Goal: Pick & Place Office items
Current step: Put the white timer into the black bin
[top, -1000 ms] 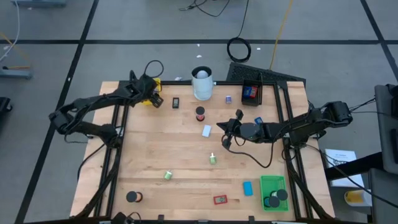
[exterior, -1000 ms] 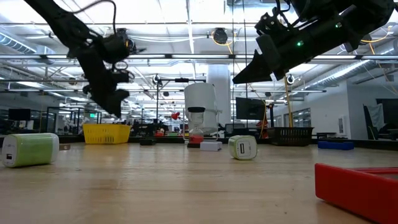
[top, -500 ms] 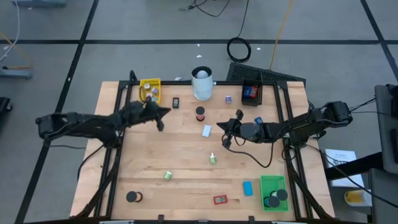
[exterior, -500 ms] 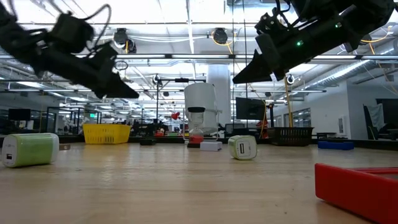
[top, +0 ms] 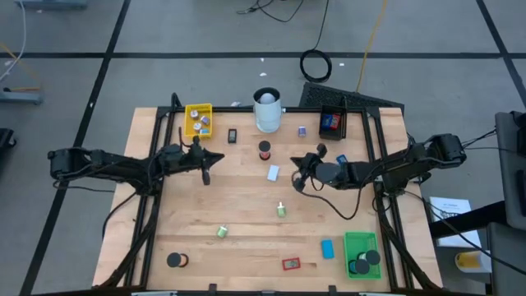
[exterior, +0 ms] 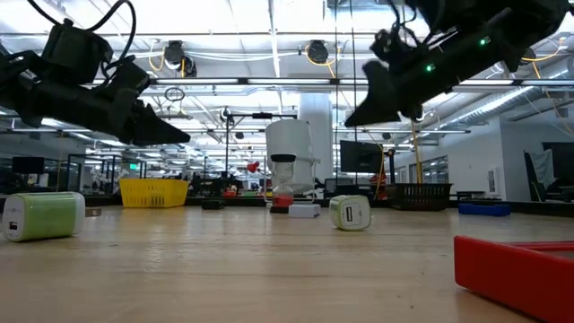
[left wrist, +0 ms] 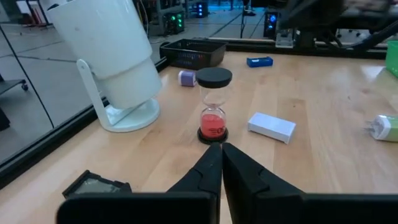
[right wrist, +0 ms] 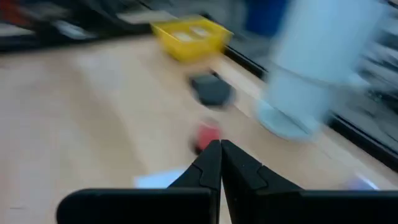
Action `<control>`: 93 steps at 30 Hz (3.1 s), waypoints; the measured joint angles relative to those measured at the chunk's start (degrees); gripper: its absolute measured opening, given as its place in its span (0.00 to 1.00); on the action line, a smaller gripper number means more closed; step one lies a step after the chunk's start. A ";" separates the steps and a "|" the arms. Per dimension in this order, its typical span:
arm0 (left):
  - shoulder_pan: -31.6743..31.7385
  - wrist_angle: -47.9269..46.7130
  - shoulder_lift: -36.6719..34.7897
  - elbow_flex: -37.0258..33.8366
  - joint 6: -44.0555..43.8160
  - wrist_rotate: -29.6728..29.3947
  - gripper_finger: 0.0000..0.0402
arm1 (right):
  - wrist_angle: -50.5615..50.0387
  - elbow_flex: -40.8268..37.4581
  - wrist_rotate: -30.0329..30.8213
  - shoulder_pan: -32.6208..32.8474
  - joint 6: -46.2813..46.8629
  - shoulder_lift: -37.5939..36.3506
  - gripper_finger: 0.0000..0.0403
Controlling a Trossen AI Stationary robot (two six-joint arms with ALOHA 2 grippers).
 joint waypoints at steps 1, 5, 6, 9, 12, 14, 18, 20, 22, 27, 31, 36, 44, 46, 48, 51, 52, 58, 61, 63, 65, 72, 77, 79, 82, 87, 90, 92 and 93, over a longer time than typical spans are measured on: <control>-0.15 0.02 0.00 0.00 0.03 -0.01 0.02 | -3.66 0.72 1.58 0.16 2.65 0.00 0.01; -0.22 0.02 0.00 0.00 -0.19 -0.01 0.02 | -16.68 4.37 2.99 1.73 11.86 0.97 0.01; -0.22 -0.01 0.02 0.00 -0.19 0.01 0.03 | -18.97 5.31 3.44 2.30 13.57 1.77 0.01; -0.22 -0.02 0.02 0.00 -0.26 0.01 0.06 | -25.52 7.79 7.16 4.54 17.93 3.03 0.01; -0.22 -0.02 0.02 0.00 -0.39 0.01 0.08 | -24.84 9.90 9.03 6.02 21.41 5.28 0.01; -0.22 -0.20 0.02 0.00 -0.39 0.01 0.09 | -21.47 9.91 8.73 6.66 21.80 7.62 0.01; -0.22 -0.50 0.02 0.00 -0.41 0.01 0.09 | -11.35 10.10 8.49 7.36 19.62 13.62 0.01; -0.24 -0.52 0.02 0.00 -0.41 0.06 0.09 | -8.06 10.11 7.27 7.43 18.92 16.31 0.01; -0.24 -0.74 0.03 0.00 -0.39 0.01 0.09 | -6.93 10.82 5.69 7.39 19.02 18.20 0.01; -0.24 -0.99 0.04 0.00 -0.20 0.01 0.09 | -10.20 16.58 5.72 7.32 17.67 22.13 0.01; -0.24 -0.99 0.04 0.00 -0.19 0.01 0.09 | -15.22 23.07 5.90 6.53 17.53 25.21 0.01; -0.24 -1.01 0.04 0.00 -0.43 0.03 0.09 | -21.14 28.35 5.75 3.76 20.95 28.31 0.04; -0.24 -1.42 0.04 0.00 -0.15 0.01 0.09 | -20.39 28.51 3.92 1.66 22.74 29.80 0.30; -0.24 -1.40 0.04 0.00 0.03 0.01 0.09 | -20.25 28.51 3.94 1.38 23.22 29.73 0.39; -0.24 -1.42 0.04 0.00 0.03 -0.01 0.09 | -20.31 28.51 3.92 1.12 24.34 29.75 0.47; -0.24 -1.40 0.04 0.00 0.01 -0.01 0.09 | -20.40 28.51 2.68 0.54 25.58 29.73 0.58; -0.24 -1.40 0.04 0.00 0.01 -0.01 0.09 | -20.45 28.51 1.51 0.29 25.97 29.73 0.61; -0.24 -1.40 0.04 0.00 0.03 -0.02 0.09 | -20.98 28.51 -0.53 -1.06 28.89 32.42 0.71; -0.24 -1.44 0.04 0.00 0.05 -0.03 0.09 | -21.67 28.51 -1.25 -1.63 30.16 33.57 0.72; -0.24 -1.49 0.04 0.00 0.05 -0.03 0.09 | -23.24 28.51 -1.76 -1.77 30.79 33.90 0.71; -0.24 -1.51 0.04 0.00 0.05 -0.03 0.09 | -25.46 28.53 -1.51 -1.80 31.71 33.88 0.71; -0.24 -1.86 0.04 0.00 0.09 -0.05 0.09 | -34.66 28.57 0.12 -1.75 36.09 32.34 0.71; -0.24 -1.89 0.04 0.00 0.09 -0.05 0.09 | -36.63 28.42 -0.39 -1.75 37.64 30.34 0.71; -0.24 -1.86 0.04 0.00 0.09 -0.05 0.09 | -36.13 28.51 -0.47 -1.58 37.65 29.84 0.71; -0.24 -1.86 0.04 0.00 0.09 -0.05 0.09 | -36.64 28.49 -0.86 -1.31 37.18 30.03 0.71; -0.24 -1.86 0.04 0.00 0.03 -0.05 0.09 | -36.14 28.03 -3.40 -1.38 37.01 29.97 0.71; -0.24 -1.86 0.04 0.00 0.01 -0.06 0.09 | -36.49 27.09 -3.46 -1.38 37.11 30.01 0.69; -0.24 -1.86 0.04 0.00 0.01 -0.05 0.09 | -36.26 26.63 -3.56 -1.48 37.48 30.01 0.67; -0.24 -1.86 0.04 0.00 0.02 -0.05 0.09 | -36.12 26.42 -3.59 -1.50 37.50 30.01 0.66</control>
